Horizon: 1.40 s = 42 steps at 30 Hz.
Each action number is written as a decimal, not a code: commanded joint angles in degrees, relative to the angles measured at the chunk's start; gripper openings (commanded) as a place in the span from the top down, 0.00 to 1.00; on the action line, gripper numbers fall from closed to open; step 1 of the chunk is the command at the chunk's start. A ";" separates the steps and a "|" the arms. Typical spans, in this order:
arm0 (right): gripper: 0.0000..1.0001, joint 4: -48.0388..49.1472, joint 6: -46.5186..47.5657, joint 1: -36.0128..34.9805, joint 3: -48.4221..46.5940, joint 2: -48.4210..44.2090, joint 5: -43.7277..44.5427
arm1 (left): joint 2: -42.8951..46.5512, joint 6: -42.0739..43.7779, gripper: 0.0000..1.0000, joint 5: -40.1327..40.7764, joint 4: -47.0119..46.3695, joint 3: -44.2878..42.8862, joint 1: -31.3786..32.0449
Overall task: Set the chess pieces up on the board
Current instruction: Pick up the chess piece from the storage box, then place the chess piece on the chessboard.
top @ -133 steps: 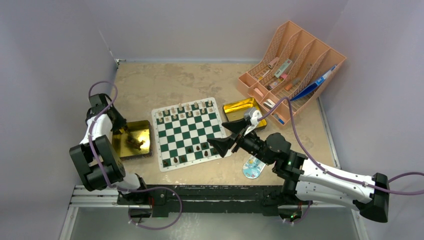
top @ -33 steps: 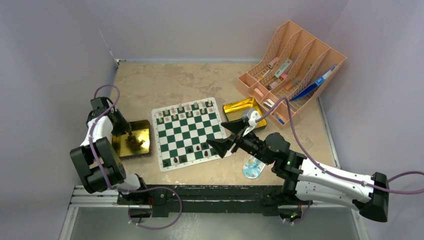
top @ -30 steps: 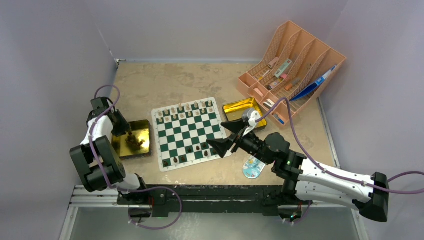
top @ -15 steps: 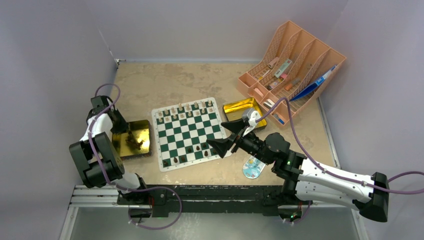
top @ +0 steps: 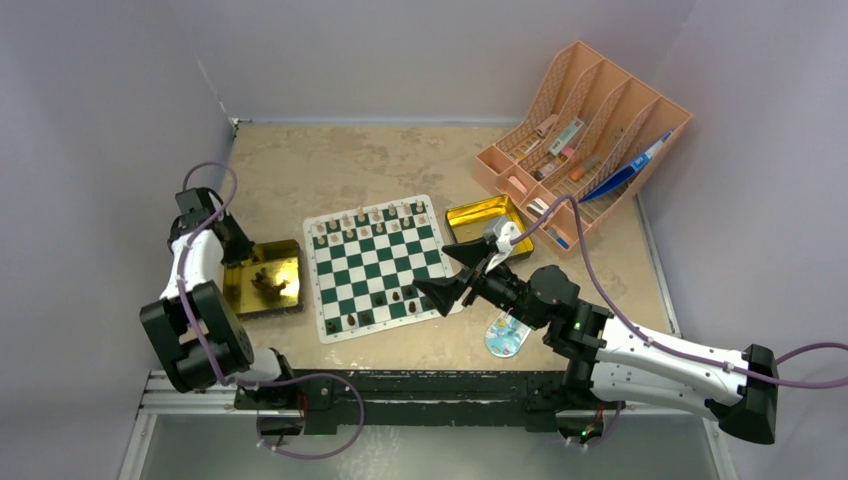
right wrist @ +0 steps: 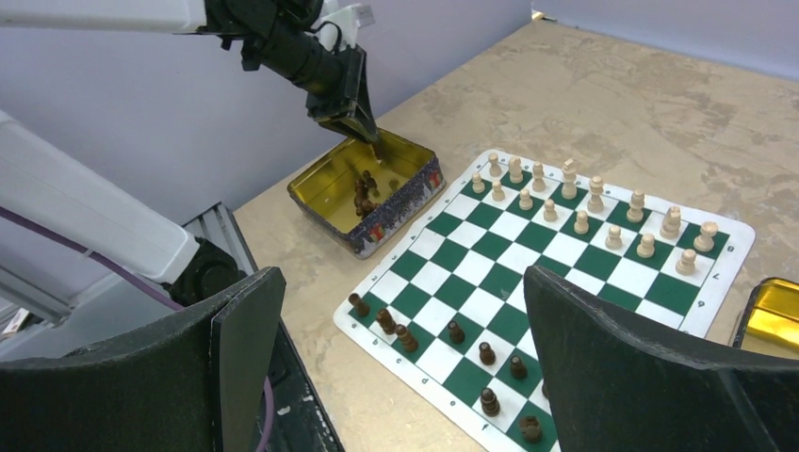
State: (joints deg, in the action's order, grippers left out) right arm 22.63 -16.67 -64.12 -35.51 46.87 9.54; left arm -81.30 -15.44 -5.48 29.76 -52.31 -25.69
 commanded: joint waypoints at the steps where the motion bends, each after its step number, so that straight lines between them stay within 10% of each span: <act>1: 0.01 0.46 -1.00 0.05 -1.78 -0.42 1.71 | 6.39 -0.83 0.98 -2.31 -0.19 -2.58 1.36; 16: 0.01 -10.07 -6.60 0.05 -4.13 -3.32 5.96 | 14.82 -3.78 0.99 -4.89 4.64 -4.67 19.64; 42: 0.01 -22.54 -11.05 0.05 -3.20 -11.13 16.91 | 7.66 -25.39 1.00 19.49 15.02 -4.72 78.14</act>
State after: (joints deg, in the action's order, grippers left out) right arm -0.08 -27.35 -64.12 -37.08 36.75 23.64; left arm -69.80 -34.17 6.17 41.95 -54.37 47.29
